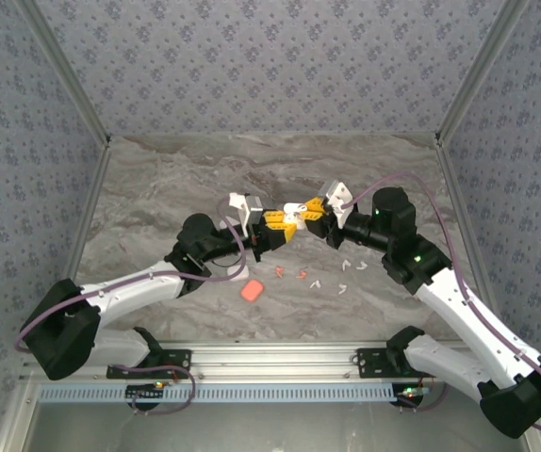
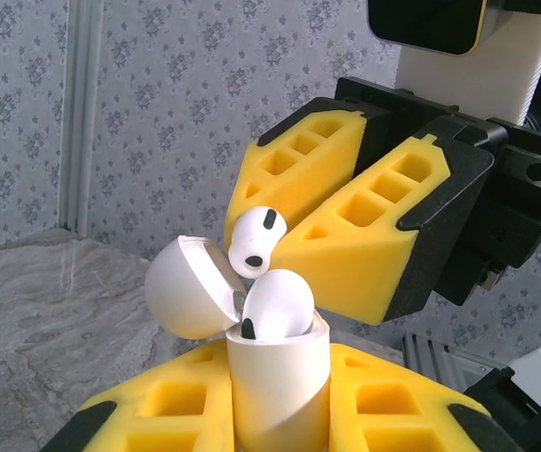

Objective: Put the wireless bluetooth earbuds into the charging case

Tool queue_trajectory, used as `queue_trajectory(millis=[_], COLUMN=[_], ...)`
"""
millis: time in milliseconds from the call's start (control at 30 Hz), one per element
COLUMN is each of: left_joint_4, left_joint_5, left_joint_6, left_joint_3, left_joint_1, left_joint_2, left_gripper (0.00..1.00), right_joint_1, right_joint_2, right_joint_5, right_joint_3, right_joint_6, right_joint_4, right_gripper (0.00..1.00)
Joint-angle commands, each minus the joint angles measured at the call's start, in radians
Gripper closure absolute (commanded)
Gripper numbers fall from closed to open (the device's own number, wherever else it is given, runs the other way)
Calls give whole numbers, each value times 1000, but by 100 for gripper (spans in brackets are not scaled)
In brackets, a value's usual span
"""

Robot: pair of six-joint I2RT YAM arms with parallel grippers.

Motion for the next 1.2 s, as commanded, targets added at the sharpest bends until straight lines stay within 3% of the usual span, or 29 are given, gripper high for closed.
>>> queue_trajectory(millis=[0, 1167], left_joint_4=[81, 88], left_joint_5=[-16, -19], left_joint_6=[-7, -2], left_joint_3=[9, 10], left_joint_1=[-6, -5], left_joint_2=[-13, 3], left_gripper=[100, 100], right_joint_1=[0, -24], right_joint_2=[-1, -5], right_joint_5=[-35, -83], right_joint_3=[-7, -8], right_joint_6=[11, 41], right_joint_4=[-59, -54], right_gripper=[78, 67])
